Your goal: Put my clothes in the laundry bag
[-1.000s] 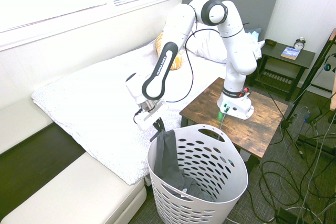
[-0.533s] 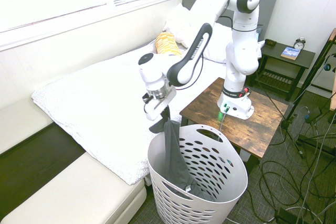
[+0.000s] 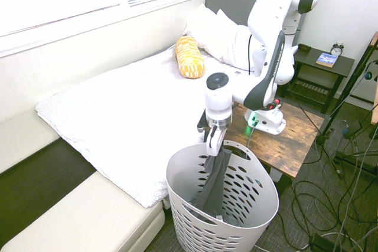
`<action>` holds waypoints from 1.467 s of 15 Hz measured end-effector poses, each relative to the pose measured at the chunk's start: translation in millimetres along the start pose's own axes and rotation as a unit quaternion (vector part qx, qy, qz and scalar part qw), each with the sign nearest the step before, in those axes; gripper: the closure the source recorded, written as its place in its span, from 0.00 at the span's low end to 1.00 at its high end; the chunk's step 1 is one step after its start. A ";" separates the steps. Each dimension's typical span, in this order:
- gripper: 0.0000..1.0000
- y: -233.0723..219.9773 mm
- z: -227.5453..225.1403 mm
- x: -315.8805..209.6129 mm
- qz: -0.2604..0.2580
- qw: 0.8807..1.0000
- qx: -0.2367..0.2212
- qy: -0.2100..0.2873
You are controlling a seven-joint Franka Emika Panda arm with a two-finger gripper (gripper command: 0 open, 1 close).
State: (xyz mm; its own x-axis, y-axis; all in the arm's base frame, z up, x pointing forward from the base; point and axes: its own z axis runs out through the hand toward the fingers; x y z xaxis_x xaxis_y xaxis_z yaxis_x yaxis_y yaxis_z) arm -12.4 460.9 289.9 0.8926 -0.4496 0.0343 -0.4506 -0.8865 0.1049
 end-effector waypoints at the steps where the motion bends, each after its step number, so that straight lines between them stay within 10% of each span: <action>1: 0.00 -1.0 4.2 0.0 -0.004 1.000 0.001 0.004; 11: 0.00 -31.1 -6.0 56.3 0.014 0.999 0.026 0.017; 17: 0.00 -68.4 -26.8 273.8 0.088 0.994 0.044 0.056; 22: 0.00 14.9 5.3 504.0 0.173 0.981 0.004 0.086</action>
State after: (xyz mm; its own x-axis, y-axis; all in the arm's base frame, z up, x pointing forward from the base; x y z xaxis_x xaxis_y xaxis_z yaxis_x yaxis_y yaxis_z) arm 430.7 220.5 303.4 0.6754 -0.6997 0.2332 -0.7267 -0.6852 0.0489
